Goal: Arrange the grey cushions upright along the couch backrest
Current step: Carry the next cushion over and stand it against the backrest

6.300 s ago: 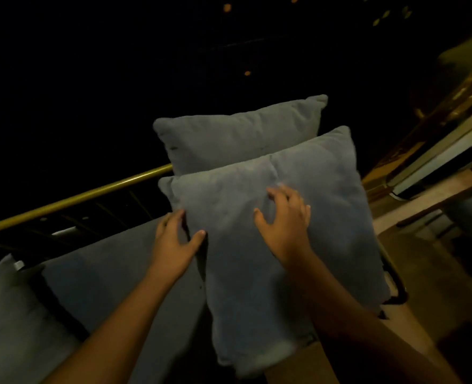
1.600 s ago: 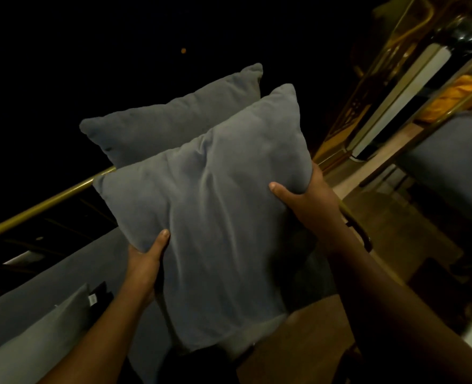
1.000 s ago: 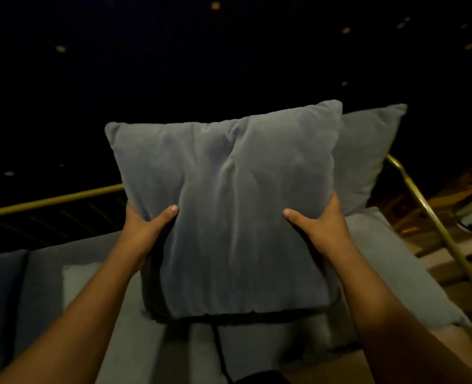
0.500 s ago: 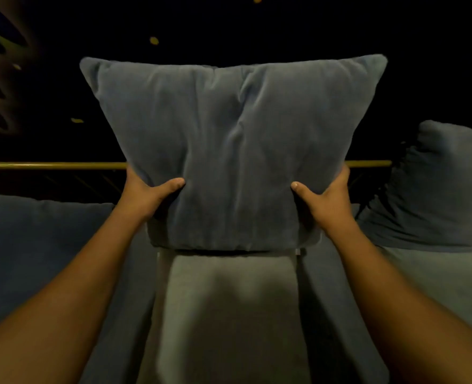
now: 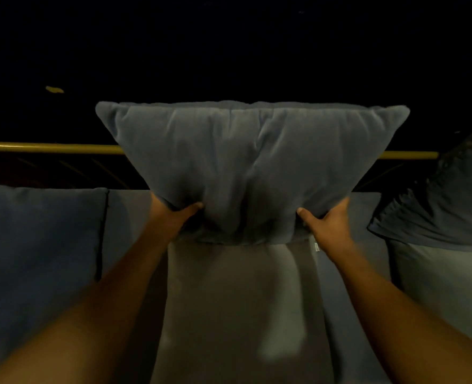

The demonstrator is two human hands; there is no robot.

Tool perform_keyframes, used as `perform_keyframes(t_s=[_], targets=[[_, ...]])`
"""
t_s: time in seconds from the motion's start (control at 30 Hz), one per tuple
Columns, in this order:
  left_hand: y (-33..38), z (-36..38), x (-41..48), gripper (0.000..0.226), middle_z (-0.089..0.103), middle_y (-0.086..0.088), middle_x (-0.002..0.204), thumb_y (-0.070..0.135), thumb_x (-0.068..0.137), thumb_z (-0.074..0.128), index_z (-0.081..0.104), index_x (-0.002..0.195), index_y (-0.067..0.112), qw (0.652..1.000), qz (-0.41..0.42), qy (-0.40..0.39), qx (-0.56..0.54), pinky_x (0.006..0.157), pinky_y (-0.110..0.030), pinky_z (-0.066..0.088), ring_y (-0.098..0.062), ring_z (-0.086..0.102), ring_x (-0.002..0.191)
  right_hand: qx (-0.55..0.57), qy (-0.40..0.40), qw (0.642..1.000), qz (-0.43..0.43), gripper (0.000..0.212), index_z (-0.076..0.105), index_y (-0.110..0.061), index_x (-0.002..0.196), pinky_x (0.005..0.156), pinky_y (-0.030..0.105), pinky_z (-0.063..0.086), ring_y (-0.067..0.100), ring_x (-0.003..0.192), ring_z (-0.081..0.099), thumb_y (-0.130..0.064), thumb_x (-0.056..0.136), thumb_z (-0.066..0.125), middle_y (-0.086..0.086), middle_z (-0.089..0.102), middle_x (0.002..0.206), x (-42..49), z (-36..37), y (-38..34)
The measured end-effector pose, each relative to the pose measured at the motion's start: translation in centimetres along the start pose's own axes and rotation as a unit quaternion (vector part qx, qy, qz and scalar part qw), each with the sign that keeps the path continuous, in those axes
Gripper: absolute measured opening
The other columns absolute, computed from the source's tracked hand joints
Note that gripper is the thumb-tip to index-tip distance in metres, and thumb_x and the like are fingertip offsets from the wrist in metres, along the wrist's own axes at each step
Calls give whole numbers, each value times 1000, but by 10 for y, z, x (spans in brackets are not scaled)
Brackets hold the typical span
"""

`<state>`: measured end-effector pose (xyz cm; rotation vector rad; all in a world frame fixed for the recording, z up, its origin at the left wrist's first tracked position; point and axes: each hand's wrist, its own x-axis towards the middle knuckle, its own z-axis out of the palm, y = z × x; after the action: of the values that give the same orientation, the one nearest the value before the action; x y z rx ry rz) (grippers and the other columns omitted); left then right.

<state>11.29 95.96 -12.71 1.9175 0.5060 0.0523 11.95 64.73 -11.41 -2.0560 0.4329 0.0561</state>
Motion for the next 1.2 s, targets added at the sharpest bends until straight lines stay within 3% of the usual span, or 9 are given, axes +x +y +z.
perform_keyframes(t_s=[0.1,0.27,0.37,0.5,0.57,0.67,0.77,0.93,1.2], targets=[[-4,2,-2,111,33,-9,151,30,52,90,27,142,15,1000,-14,-19,14,104,-34,37,-15,33,132,-16,-17,999,34,101,21,-25,143,109,51,38,27,135,38,-30,65,85,8,34,150,0,0,11],[2,-2,-16,110,27,-6,155,29,62,85,15,147,22,996,-92,-3,-12,107,-50,37,-29,32,139,-33,-3,999,14,104,27,-18,143,112,49,34,30,135,35,-31,59,88,12,34,149,3,-10,7],[20,-8,-40,114,14,-8,158,37,64,83,9,149,27,995,21,58,73,114,-44,25,-28,20,143,-62,69,993,-75,113,12,-17,150,114,35,21,26,144,16,-31,65,86,13,12,157,-6,-27,-12],[67,5,-54,94,-5,-10,160,36,75,75,17,148,32,944,176,57,273,116,-50,13,-37,-3,146,-184,75,952,-231,98,11,-26,151,117,44,10,30,147,0,-40,77,74,10,5,161,-8,-42,-51],[81,18,-46,90,-8,-6,161,41,77,71,16,147,37,917,177,10,356,115,-57,10,-41,-8,145,-279,34,926,-252,88,14,-30,150,117,51,4,35,147,-7,-41,81,67,8,2,162,1,-43,-64],[98,36,-45,90,-10,-3,161,39,79,70,12,149,35,932,110,-25,344,115,-58,12,-40,-8,145,-339,-16,913,-225,86,9,-33,151,117,58,6,35,147,-13,-38,85,65,3,-4,162,6,-46,-71],[105,41,-58,86,0,-7,161,34,79,71,20,148,28,949,87,-35,302,116,-53,19,-37,5,145,-338,-37,916,-212,83,12,-32,150,117,58,8,35,147,-11,-36,86,64,3,-3,162,1,-53,-75],[117,20,-108,53,54,-15,133,23,82,69,52,129,9,960,121,-44,249,99,-32,37,-31,49,123,-283,-73,920,-260,57,43,-24,137,116,56,16,36,143,17,-34,85,63,11,28,151,-35,-55,-82],[68,-69,-175,48,54,-8,131,26,82,69,54,126,13,969,90,-19,231,96,-19,31,-23,50,121,-219,-232,912,-258,45,55,-22,128,108,41,30,28,131,35,-31,84,64,6,42,138,-128,35,-97]])
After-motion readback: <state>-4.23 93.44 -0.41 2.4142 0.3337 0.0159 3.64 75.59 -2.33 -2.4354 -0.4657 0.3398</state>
